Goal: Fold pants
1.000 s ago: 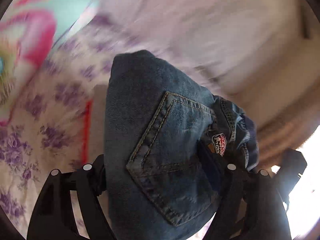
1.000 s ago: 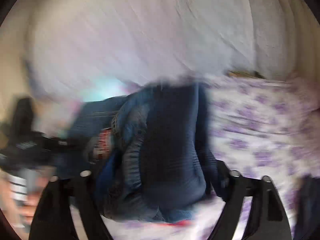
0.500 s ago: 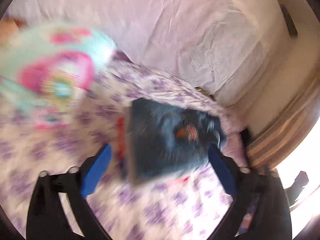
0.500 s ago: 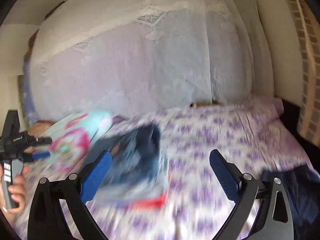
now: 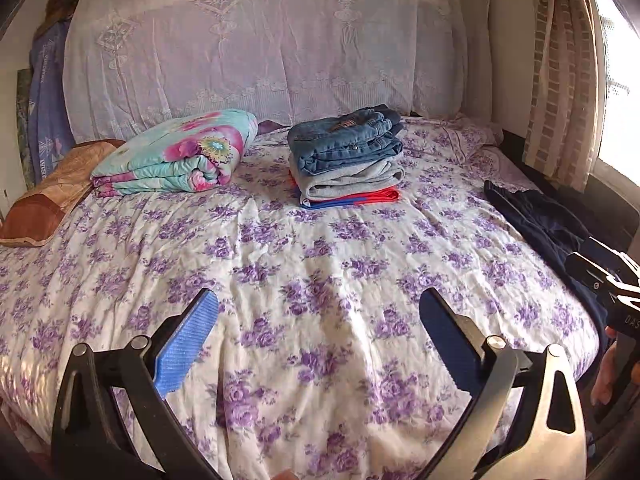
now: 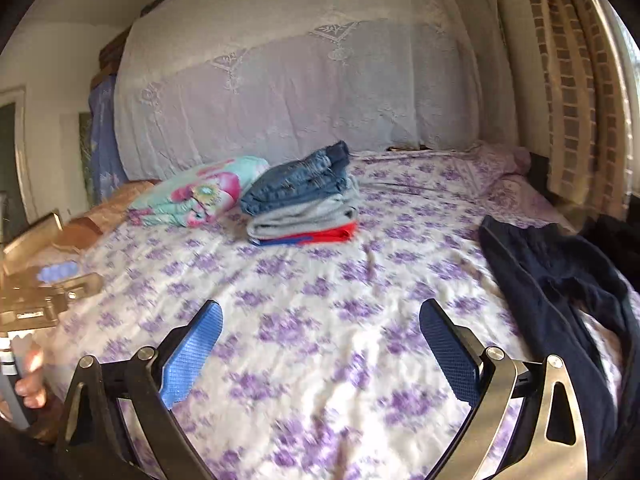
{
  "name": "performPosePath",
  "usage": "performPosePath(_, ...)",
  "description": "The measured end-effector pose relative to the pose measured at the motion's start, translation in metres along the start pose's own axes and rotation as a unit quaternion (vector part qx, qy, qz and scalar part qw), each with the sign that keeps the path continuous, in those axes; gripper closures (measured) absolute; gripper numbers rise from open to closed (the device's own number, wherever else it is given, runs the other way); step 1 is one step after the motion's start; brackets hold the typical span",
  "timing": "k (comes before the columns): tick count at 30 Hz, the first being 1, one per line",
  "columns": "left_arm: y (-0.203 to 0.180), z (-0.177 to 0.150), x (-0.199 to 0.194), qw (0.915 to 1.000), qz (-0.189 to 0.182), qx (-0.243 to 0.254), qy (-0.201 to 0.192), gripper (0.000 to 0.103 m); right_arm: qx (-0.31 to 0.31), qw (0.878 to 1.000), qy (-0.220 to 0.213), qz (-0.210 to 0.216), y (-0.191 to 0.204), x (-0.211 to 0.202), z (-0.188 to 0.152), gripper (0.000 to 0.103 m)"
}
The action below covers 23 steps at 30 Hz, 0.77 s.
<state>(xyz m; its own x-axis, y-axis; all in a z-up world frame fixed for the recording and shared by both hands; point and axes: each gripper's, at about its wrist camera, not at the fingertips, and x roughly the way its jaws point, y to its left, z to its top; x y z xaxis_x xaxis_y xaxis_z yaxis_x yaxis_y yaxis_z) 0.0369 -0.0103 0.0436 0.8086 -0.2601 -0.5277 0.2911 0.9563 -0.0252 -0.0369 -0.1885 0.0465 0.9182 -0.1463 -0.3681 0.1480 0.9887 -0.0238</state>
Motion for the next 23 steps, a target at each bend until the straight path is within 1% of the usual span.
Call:
performPosePath(1, -0.001, -0.006, -0.001, 0.9999, 0.011, -0.002, 0.004, 0.005, -0.004, 1.000, 0.002, -0.004, 0.001, -0.004, -0.005, 0.004)
performPosePath(4, 0.001, -0.013, -0.006, 0.9998, 0.013, -0.013, 0.012, 0.005, -0.007, 1.000, 0.002, -0.012, 0.001, -0.017, -0.014, 0.004)
performPosePath(6, 0.002, -0.015, -0.011, 0.9996, 0.020, -0.020, 0.009, 0.005, -0.005, 1.000, 0.003, -0.021, 0.000, -0.021, -0.015, 0.004)
performPosePath(8, 0.004, -0.016, -0.016, 0.9991, 0.033, -0.026, 0.004, 0.005, 0.000, 1.000, 0.001, -0.023, -0.003, -0.025, -0.014, 0.004)
performPosePath(11, 0.005, -0.014, -0.021, 0.9974, 0.066, -0.026, -0.005, 0.005, 0.003, 1.000, -0.005, -0.025, -0.004, -0.033, -0.014, 0.004)
performPosePath(12, 0.006, -0.014, -0.023, 0.9971, 0.071, -0.027, -0.009, 0.005, 0.003, 1.000, -0.007, -0.027, -0.004, -0.035, -0.014, 0.004)
performPosePath(16, 0.008, -0.012, -0.027, 0.9963, 0.080, -0.030, -0.013, 0.005, 0.004, 0.999, -0.011, -0.030, -0.004, -0.037, -0.017, 0.004)
performPosePath(21, 0.009, -0.014, -0.021, 0.9963, 0.082, -0.026, 0.003, 0.005, -0.001, 1.000, -0.004, -0.020, 0.001, -0.034, -0.021, 0.004)
performPosePath(23, 0.010, -0.016, -0.016, 0.9969, 0.073, -0.024, 0.016, 0.005, -0.002, 1.000, -0.002, -0.018, 0.002, -0.032, -0.022, 0.004)
